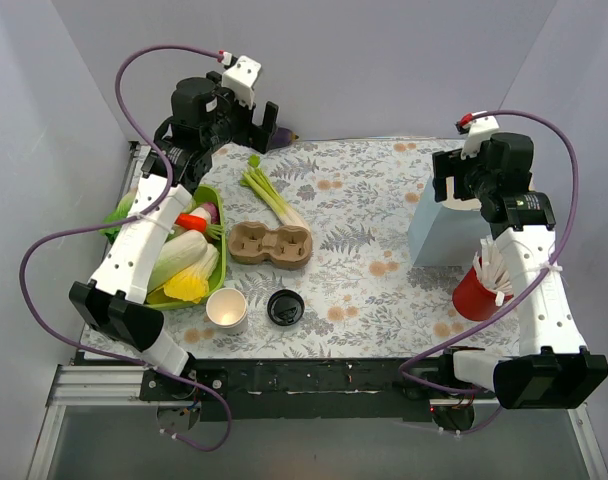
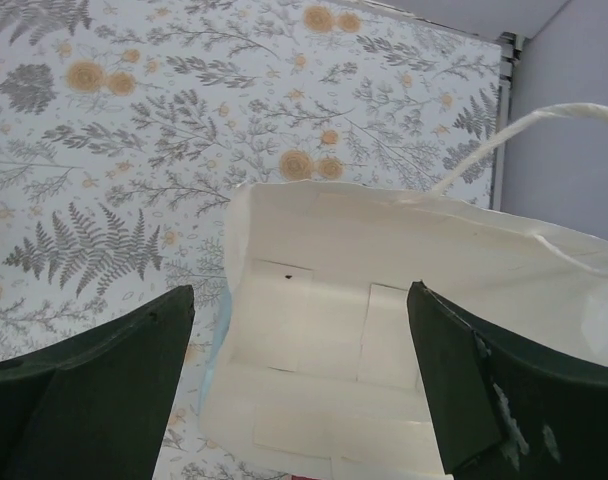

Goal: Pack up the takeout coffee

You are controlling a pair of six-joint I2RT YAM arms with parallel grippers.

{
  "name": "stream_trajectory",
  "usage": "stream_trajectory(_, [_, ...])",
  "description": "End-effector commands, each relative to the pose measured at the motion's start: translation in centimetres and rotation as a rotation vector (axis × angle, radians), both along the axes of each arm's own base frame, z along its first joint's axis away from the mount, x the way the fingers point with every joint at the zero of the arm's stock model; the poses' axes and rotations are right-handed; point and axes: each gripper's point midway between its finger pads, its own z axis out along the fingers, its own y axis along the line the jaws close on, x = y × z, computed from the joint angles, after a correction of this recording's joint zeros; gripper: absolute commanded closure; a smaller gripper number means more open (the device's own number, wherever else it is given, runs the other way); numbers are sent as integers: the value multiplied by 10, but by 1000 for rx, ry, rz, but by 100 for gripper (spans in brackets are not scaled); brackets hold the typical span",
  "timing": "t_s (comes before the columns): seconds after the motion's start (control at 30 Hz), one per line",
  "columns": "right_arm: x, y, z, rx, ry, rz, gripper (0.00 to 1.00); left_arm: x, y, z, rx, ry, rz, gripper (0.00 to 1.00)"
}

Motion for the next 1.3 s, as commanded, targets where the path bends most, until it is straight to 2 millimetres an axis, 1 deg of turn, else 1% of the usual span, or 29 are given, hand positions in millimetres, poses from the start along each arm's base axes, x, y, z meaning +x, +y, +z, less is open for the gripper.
stream_trajectory(0.0, [-8, 26, 17, 17, -37, 183, 5, -32, -15, -16, 0, 98, -162, 2])
stream_trajectory(0.03, [-14, 35, 17, 4, -37, 266, 6, -47, -24, -20, -13, 126, -242, 2])
stream_trajectory(0.07, [-20, 42, 17, -62, -55, 377, 6, -56, -29, -24, -21, 152, -284, 2])
stream_trajectory(0.1, [-35, 60, 14, -35, -43, 503, 6, -66, -30, -32, -29, 196, -310, 2])
stream_trajectory(0.13, [-41, 66, 12, -44, -48, 563, 6, -79, -35, -37, -44, 228, -361, 2])
stream_trajectory(0.17, [-46, 72, 11, -57, -55, 612, 7, -85, -37, -42, -51, 256, -377, 2])
stream_trajectory(0.2, [-55, 84, 5, -48, -21, 668, 7, -93, -37, -48, -54, 291, -391, 2])
stream_trajectory(0.27, [-64, 97, 0, -68, 16, 731, 10, -103, -35, -57, -72, 340, -385, 2])
stream_trajectory(0.3, [-70, 111, -3, -86, 24, 796, 11, -107, -34, -61, -75, 362, -379, 2])
stream_trajectory(0.37, [-82, 123, -10, -105, 38, 864, 12, -117, -31, -70, -55, 380, -397, 2])
stream_trajectory(0.4, [-91, 133, -17, -131, 38, 918, 12, -123, -28, -77, -37, 402, -403, 2])
stream_trajectory(0.5, [-99, 147, -24, -165, 15, 970, 11, -133, -21, -89, 35, 418, -418, 2])
stream_trajectory(0.57, [-102, 155, -29, -147, 29, 986, 13, -135, -17, -96, 88, 413, -425, 2])
stream_trajectory(0.6, [-105, 164, -32, -131, 47, 1014, 14, -141, -16, -103, 119, 439, -436, 2])
stream_trajectory(0.67, [-109, 175, -34, -109, 68, 1041, 19, -145, -14, -111, 167, 454, -448, 4])
stream_trajectory(0.7, [-114, 187, -37, -105, 78, 1082, 20, -145, -9, -117, 196, 466, -432, 6])
stream_trajectory(0.77, [-116, 198, -38, -102, 76, 1101, 24, -147, -4, -122, 214, 478, -415, 7])
stream_trajectory(0.8, [-116, 209, -38, -106, 71, 1122, 25, -149, -2, -124, 210, 493, -402, 7])
stream_trajectory(0.83, [-116, 215, -37, -101, 73, 1129, 26, -150, 1, -126, 208, 505, -379, 7])
stream_trajectory(0.9, [-110, 233, -29, -70, 65, 1106, 28, -148, 5, -129, 193, 537, -321, 6])
stream_trajectory(0.97, [-108, 248, -18, -21, 56, 1096, 31, -141, 9, -133, 148, 606, -226, 5])
stream_trajectory(1.0, [-110, 260, -14, 43, 86, 1085, 31, -139, 9, -134, 127, 622, -202, 5])
stream_trajectory(1.07, [-109, 273, -4, 112, 90, 1089, 33, -130, 12, -139, 71, 663, -110, 2])
stream_trajectory(1.1, [-115, 284, 0, 146, 104, 1123, 33, -127, 14, -139, 58, 669, -90, 2])
stream_trajectory(1.13, [-119, 289, 0, 149, 115, 1141, 34, -125, 17, -142, 48, 684, -70, 2])
stream_trajectory(1.17, [-127, 298, 0, 152, 127, 1173, 35, -117, 28, -147, 50, 691, -18, 2])
stream_trajectory(1.2, [-132, 305, -4, 158, 148, 1201, 35, -112, 35, -150, 54, 697, 10, 2])
stream_trajectory(1.23, [-137, 312, -2, 164, 154, 1218, 36, -108, 40, -155, 66, 712, 33, 2])
stream_trajectory(1.27, [-141, 319, -2, 164, 158, 1235, 36, -101, 50, -158, 77, 722, 74, 2])
